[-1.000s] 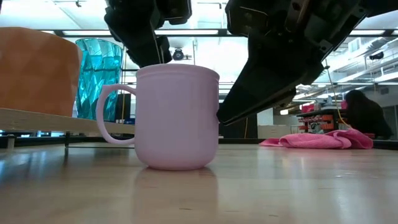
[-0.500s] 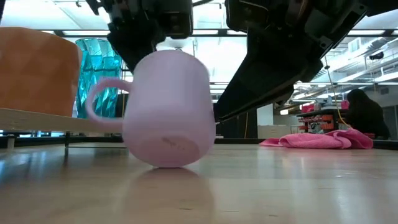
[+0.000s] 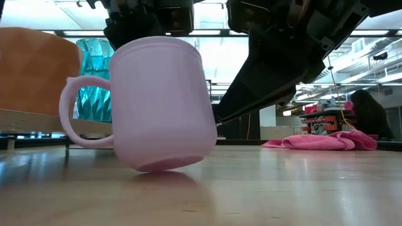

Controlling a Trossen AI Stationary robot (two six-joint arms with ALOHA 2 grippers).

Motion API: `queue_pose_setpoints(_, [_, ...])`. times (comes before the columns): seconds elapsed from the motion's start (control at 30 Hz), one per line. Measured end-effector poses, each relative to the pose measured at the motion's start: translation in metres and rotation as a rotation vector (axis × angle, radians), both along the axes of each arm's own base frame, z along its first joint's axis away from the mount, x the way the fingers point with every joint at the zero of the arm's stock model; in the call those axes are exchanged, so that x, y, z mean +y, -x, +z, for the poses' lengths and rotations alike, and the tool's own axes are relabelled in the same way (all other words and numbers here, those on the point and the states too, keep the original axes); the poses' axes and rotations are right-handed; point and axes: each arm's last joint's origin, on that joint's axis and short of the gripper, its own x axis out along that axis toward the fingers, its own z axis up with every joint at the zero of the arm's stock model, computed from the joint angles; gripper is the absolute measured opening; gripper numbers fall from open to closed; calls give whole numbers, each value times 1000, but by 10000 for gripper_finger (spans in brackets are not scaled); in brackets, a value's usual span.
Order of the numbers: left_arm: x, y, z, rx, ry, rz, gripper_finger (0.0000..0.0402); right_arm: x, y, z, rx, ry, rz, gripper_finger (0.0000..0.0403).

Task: Stack small to large cups/mugs on shelf
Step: Put the light purple mug on the shelf

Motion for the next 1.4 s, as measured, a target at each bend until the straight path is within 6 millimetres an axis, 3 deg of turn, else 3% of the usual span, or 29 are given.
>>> queue_pose_setpoints(0.6, [-4,0,2,21,132,-36,107,1,1,0,9,-15,17,59])
queue_pose_setpoints(0.93, [-4,0,2,24,136,-30,107,14,7,-1,47,-84,111,59])
queue_pose_setpoints(1.4, [-4,-2,3,0,141,-39,107,11,0,4,-20,-68,164,59])
